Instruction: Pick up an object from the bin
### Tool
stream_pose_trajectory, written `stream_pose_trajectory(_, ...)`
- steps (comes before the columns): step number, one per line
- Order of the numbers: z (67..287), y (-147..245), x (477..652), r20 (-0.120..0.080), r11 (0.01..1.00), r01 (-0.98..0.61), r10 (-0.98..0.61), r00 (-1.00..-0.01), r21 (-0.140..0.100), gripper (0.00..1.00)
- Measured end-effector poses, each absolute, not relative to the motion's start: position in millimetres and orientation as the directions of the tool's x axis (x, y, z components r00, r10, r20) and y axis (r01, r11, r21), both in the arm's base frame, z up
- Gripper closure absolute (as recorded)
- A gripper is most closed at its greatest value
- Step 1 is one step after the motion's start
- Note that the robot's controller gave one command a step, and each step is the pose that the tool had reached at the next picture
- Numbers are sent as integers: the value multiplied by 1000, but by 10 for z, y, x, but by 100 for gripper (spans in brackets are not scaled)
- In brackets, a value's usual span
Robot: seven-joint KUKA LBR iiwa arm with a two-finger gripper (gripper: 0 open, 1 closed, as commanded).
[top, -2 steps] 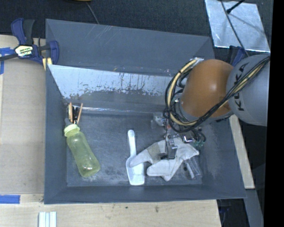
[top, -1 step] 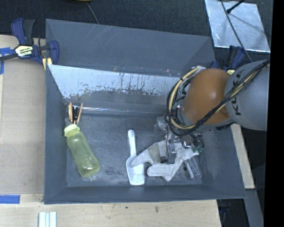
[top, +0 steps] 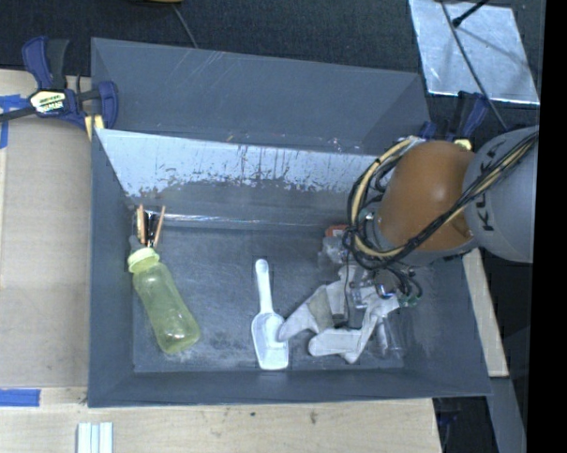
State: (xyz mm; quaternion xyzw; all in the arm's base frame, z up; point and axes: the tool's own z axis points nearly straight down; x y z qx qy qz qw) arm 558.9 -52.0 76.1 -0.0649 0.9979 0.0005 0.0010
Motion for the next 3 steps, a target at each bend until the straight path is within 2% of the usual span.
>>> stream_pose_trajectory(1, 746, -625, 5609, -3, 999, -46, -46, -999, 1, 0)
stream_pose_trajectory(2, 722, -973, 5498, -1, 1000, 21, 21, -1000, 2, 100)
stream_pose_trajectory(3, 722, -973, 5498, -1, 1000, 22, 22, -1000, 2, 100)
